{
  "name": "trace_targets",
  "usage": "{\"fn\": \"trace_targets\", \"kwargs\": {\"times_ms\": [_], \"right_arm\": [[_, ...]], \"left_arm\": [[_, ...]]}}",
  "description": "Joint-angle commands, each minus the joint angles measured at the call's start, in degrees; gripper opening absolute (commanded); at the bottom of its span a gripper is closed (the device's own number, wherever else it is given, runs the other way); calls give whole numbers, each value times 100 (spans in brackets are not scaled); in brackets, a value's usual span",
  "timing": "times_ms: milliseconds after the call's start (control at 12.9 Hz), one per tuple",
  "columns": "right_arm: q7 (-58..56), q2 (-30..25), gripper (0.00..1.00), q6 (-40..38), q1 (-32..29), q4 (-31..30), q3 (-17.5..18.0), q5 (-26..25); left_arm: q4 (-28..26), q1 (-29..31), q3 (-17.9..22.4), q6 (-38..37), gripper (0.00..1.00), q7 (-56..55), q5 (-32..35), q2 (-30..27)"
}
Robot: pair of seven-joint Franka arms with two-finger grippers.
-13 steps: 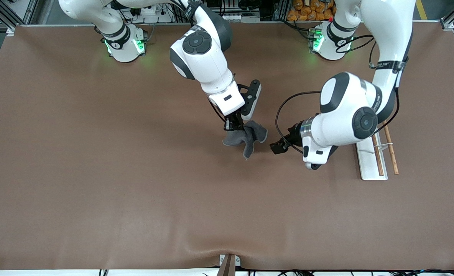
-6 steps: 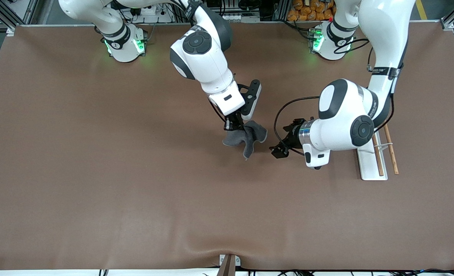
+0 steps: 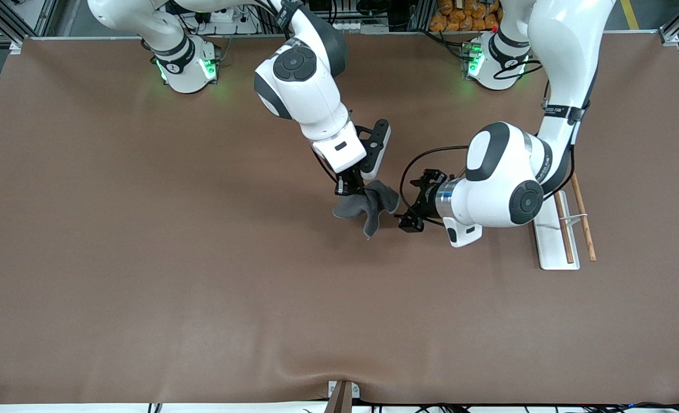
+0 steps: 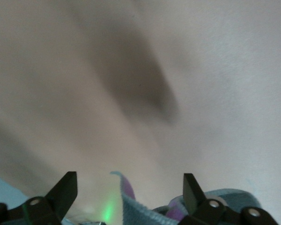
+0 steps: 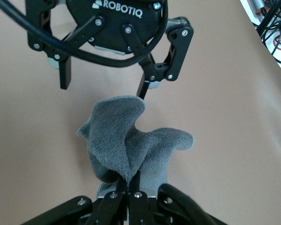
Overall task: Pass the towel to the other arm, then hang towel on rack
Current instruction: 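Grasp the towel's hanging edge with the left gripper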
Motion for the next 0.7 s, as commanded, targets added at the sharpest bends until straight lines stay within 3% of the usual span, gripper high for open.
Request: {"fn": "trace_targets", "kwargs": {"times_ms": [0, 311, 544, 622], "right_arm": [[19, -7, 0, 45, 50, -25, -37, 104], [19, -7, 0, 54, 50, -25, -37, 104], [19, -7, 0, 54, 67, -34, -37, 104], [19, -7, 0, 54, 68, -34, -37, 104]], "left_arm": [[101, 19, 5, -266, 89, -149, -240, -20], [110, -7, 5, -284, 62, -342, -662, -20], [128, -7, -4, -310, 54, -501, -715, -38], [136, -7, -4, -310, 47, -501, -741, -38]]}}
